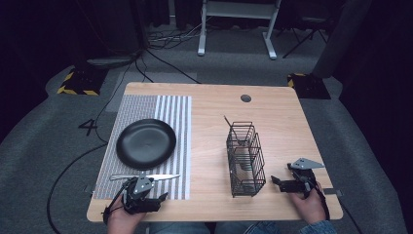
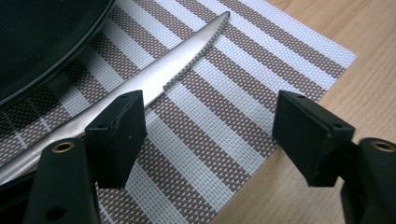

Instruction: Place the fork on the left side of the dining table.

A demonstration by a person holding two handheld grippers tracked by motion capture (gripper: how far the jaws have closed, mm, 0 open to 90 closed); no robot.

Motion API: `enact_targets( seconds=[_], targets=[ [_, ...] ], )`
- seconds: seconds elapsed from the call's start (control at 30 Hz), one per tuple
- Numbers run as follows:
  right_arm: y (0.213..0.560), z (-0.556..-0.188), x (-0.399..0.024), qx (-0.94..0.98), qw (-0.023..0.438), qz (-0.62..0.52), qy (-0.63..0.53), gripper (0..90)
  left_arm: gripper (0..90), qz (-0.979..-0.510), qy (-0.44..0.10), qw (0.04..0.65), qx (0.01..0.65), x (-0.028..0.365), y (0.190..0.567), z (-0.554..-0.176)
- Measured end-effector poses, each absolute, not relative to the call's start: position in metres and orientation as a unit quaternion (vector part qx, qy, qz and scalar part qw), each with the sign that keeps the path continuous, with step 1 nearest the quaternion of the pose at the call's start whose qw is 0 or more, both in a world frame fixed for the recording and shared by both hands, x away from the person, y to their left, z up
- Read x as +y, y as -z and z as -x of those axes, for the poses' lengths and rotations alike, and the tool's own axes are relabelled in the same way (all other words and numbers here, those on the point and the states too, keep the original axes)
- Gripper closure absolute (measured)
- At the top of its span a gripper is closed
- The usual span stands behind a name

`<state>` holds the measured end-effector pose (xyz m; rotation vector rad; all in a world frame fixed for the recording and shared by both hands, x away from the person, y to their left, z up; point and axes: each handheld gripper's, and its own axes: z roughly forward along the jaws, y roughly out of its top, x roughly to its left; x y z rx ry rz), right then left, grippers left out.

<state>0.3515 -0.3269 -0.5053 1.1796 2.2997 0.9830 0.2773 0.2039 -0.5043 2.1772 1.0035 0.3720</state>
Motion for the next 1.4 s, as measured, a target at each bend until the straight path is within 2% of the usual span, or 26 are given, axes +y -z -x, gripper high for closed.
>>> enact_targets(
  seconds=[0.2, 0.7, 1.07, 1.4],
  targets=[
    [0.505, -0.351, -0.327, 0.817, 0.188, -0.419, -0.349, 10.7, 22.0, -0.825, -0.129, 0.375, 0.403, 0.203, 0.490, -0.278],
    [0.505, -0.350, -0.326, 0.816, 0.188, -0.417, -0.353, 13.9, 28.1, -0.817, -0.127, 0.421, 0.372, 0.177, 0.440, -0.292],
    [0.505, -0.350, -0.325, 0.817, 0.187, -0.415, -0.353, 13.9, 29.2, -0.838, -0.117, 0.416, 0.334, 0.148, 0.414, -0.324],
    [0.505, -0.350, -0.324, 0.816, 0.188, -0.418, -0.353, 14.1, 29.5, -0.845, -0.101, 0.418, 0.318, 0.141, 0.399, -0.343]
  ],
)
